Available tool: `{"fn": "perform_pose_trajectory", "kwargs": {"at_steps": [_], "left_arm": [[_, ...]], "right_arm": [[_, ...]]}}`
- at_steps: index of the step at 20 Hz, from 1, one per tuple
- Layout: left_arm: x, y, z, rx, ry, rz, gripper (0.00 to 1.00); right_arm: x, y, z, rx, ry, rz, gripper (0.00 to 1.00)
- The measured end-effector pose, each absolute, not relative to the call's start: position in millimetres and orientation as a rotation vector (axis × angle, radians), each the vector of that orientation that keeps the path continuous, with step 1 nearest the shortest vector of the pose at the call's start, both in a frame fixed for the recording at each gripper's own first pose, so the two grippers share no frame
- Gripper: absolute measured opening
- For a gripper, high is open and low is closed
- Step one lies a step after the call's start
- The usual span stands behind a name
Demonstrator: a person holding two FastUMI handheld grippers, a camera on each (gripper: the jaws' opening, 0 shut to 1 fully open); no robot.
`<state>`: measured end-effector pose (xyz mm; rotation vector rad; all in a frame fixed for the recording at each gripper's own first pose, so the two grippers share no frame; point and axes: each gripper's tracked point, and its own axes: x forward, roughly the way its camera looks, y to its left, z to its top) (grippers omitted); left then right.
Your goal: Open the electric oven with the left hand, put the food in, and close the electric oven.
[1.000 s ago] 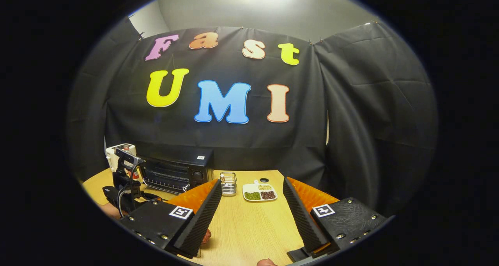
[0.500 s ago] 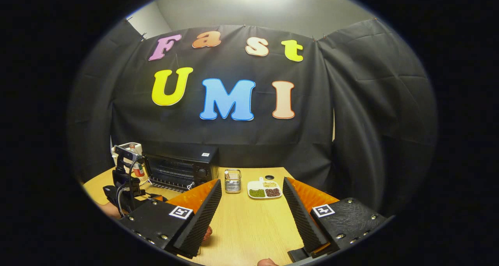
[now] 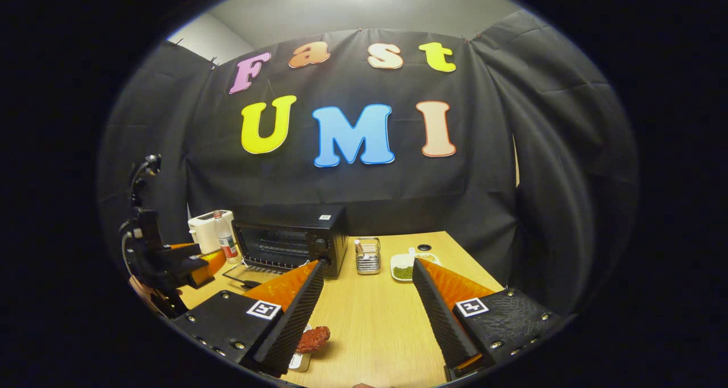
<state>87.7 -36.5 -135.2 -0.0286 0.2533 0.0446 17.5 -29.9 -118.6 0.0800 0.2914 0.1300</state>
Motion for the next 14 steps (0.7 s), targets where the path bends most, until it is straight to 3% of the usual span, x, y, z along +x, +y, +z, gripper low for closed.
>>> {"fn": "perform_pose_trajectory", "kwargs": {"at_steps": [6, 9, 13, 14], "left_arm": [[53, -17, -66, -0.060, 0.139, 0.099, 0.97], [41, -12, -44, -0.076, 0.109, 0.111, 1.00], [30, -3, -27, -0.068, 0.074, 0.122, 0.97], [27, 0, -23, -0.062, 0.069, 0.127, 0.91]], "right_arm": [[22, -11, -146, 0.134, 0.367, 0.222, 0.96], [22, 1, -165, 0.167, 0.424, 0.255, 0.96], [18, 20, -194, 0.240, 0.528, 0.295, 0.96], [16, 24, -201, 0.254, 0.555, 0.300, 0.97]]}}
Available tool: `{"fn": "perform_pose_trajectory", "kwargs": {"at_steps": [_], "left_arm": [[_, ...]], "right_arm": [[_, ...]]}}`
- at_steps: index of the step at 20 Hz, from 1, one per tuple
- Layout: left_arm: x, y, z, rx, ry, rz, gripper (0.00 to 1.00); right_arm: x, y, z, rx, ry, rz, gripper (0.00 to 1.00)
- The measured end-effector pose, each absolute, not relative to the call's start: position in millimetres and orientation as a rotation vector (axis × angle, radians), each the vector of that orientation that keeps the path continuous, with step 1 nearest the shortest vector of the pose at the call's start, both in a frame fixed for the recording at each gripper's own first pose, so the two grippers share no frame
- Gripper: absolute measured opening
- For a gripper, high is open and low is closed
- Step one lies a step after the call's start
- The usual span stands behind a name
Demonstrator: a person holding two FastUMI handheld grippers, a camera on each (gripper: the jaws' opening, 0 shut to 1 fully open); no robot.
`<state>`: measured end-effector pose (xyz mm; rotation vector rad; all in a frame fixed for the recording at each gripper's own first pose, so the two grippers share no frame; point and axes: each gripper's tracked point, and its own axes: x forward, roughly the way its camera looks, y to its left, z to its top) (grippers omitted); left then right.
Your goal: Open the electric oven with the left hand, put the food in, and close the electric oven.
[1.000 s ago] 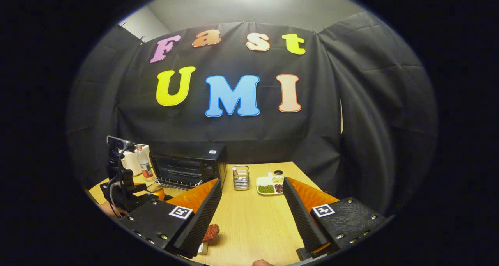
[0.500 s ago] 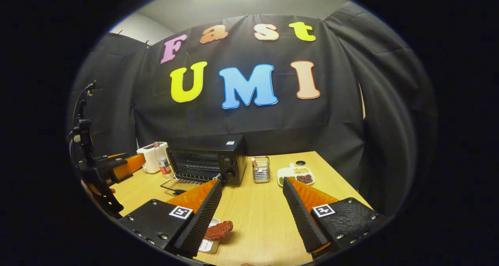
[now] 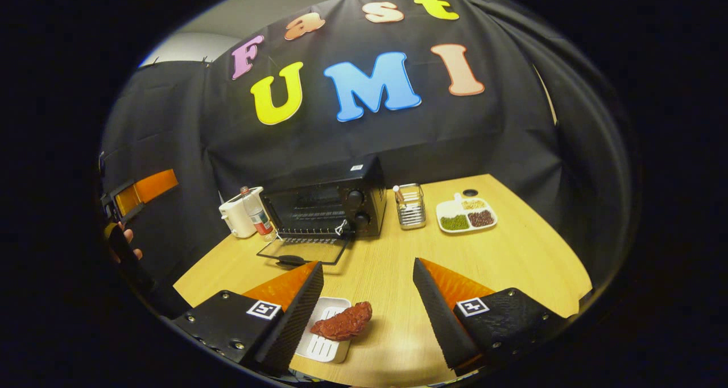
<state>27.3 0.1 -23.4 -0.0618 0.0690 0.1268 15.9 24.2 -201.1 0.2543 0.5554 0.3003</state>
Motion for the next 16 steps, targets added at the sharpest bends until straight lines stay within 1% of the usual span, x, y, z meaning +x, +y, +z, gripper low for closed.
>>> {"fn": "perform_pose_trajectory", "kwargs": {"at_steps": [1, 4, 6, 9, 10, 11, 12, 13, 14, 15, 16], "left_arm": [[26, 3, -24, -0.057, 0.068, 0.132, 0.91], [20, 11, -20, -0.058, 0.064, 0.144, 1.00], [17, 17, -18, -0.053, 0.061, 0.153, 0.96], [13, 23, -17, -0.049, 0.059, 0.166, 0.90], [13, 25, -16, -0.049, 0.059, 0.169, 0.90], [13, 26, -17, -0.049, 0.061, 0.170, 0.93], [12, 28, -19, -0.048, 0.064, 0.173, 0.95], [13, 31, -20, -0.045, 0.067, 0.176, 0.98], [14, 31, -21, -0.043, 0.070, 0.178, 1.00], [13, 33, -22, -0.043, 0.071, 0.178, 1.00], [13, 34, -21, -0.043, 0.071, 0.178, 0.90]], "right_arm": [[15, 27, -210, 0.271, 0.585, 0.308, 0.99], [12, 37, -235, 0.329, 0.668, 0.314, 0.98], [10, 42, -248, 0.369, 0.720, 0.316, 0.99], [7, 48, -267, 0.439, 0.797, 0.303, 0.96], [7, 50, -274, 0.458, 0.823, 0.299, 0.97], [8, 53, -279, 0.473, 0.840, 0.295, 0.97], [8, 55, -282, 0.489, 0.858, 0.294, 0.89], [7, 58, -286, 0.507, 0.875, 0.296, 0.97], [6, 62, -290, 0.528, 0.898, 0.299, 0.97], [2, 64, -294, 0.548, 0.920, 0.300, 0.97], [-1, 66, -294, 0.579, 0.939, 0.300, 0.97]]}}
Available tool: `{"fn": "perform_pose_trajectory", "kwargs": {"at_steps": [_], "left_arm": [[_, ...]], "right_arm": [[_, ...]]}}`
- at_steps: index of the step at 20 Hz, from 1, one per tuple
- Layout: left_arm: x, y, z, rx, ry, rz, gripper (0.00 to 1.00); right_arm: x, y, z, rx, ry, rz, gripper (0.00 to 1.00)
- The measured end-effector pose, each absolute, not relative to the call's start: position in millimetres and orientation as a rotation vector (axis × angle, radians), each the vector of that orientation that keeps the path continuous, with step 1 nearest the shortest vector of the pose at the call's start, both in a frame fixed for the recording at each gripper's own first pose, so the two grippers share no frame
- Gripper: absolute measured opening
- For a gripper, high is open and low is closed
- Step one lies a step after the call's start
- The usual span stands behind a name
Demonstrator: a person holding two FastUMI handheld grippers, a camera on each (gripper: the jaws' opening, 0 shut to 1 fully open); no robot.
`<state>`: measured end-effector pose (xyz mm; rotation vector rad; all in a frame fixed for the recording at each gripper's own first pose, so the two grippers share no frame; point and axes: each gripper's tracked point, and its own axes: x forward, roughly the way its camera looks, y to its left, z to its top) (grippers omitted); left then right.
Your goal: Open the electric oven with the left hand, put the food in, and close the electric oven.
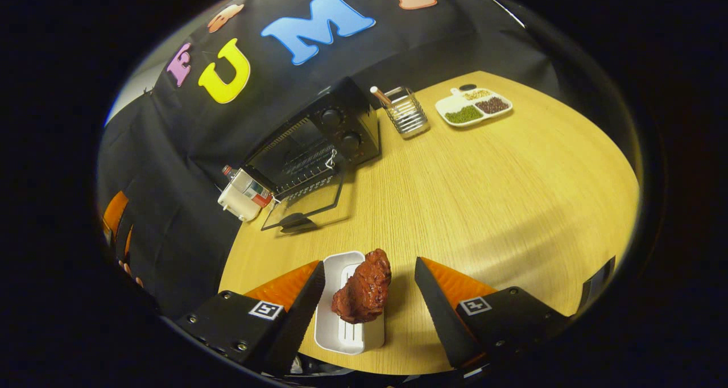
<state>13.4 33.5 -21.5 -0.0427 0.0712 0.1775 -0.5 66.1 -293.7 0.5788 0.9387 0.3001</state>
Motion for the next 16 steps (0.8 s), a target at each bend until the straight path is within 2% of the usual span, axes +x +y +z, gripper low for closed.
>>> {"fn": "perform_pose_trajectory", "kwargs": {"at_steps": [3, 6, 7, 9, 10, 11, 12, 13, 14, 15, 16], "left_arm": [[17, 36, -24, -0.042, 0.074, 0.178, 0.90], [18, 39, -26, -0.045, 0.076, 0.176, 0.90], [18, 41, -26, -0.048, 0.076, 0.176, 0.93], [20, 42, -30, -0.058, 0.080, 0.176, 1.00], [20, 43, -32, -0.061, 0.084, 0.176, 0.90], [22, 45, -33, -0.059, 0.083, 0.177, 1.00], [22, 47, -34, -0.059, 0.082, 0.178, 0.90], [23, 47, -34, -0.064, 0.082, 0.174, 0.90], [22, 47, -34, -0.068, 0.081, 0.172, 1.00], [25, 48, -34, -0.070, 0.078, 0.172, 1.00], [26, 49, -33, -0.072, 0.075, 0.168, 0.90]], "right_arm": [[-8, 72, -303, 0.651, 0.994, 0.279, 0.70], [-12, 72, -307, 0.707, 1.034, 0.261, 0.70], [-11, 77, -311, 0.730, 1.047, 0.256, 0.40], [-15, 81, -310, 0.747, 1.064, 0.271, 0.40], [-10, 79, -310, 0.770, 1.052, 0.254, 0.40], [-16, 86, -304, 0.775, 1.058, 0.271, 0.27], [-20, 79, -292, 0.803, 1.036, 0.261, 0.26], [-9, 83, -296, 0.809, 1.042, 0.264, 0.14], [-10, 87, -294, 0.802, 1.046, 0.269, 0.14], [-8, 88, -291, 0.794, 1.043, 0.271, 0.14], [-7, 89, -286, 0.792, 1.037, 0.276, 0.14]]}}
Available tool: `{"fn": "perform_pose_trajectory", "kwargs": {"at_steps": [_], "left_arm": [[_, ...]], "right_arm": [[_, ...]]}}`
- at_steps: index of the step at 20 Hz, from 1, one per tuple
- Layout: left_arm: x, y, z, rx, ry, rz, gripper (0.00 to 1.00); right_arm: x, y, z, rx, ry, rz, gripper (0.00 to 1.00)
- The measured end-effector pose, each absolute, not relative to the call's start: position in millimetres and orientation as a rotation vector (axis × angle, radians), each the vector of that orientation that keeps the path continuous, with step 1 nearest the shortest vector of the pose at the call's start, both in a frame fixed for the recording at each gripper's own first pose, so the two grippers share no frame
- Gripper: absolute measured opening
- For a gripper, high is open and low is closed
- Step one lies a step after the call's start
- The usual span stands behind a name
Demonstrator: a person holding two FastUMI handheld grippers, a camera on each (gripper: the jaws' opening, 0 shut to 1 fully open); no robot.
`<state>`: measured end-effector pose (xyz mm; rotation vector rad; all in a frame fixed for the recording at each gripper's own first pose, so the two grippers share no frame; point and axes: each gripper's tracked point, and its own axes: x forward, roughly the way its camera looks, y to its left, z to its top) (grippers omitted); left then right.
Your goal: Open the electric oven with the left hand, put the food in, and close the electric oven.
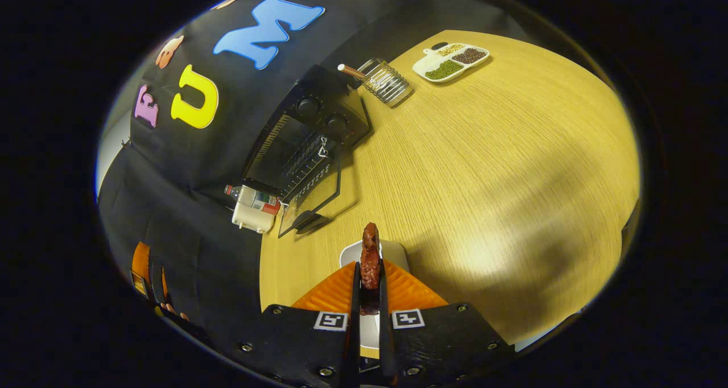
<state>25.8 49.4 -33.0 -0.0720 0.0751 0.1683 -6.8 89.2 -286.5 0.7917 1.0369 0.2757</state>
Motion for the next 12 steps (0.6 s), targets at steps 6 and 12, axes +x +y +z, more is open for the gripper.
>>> {"fn": "perform_pose_trajectory", "kwargs": {"at_steps": [6, 12], "left_arm": [[41, 54, -36, -0.082, 0.065, 0.148, 0.97], [56, 68, -46, -0.103, 0.074, 0.139, 0.90]], "right_arm": [[22, 95, -242, 0.793, 0.940, 0.285, 0.14], [63, 119, -219, 0.810, 0.871, 0.293, 0.14]]}}
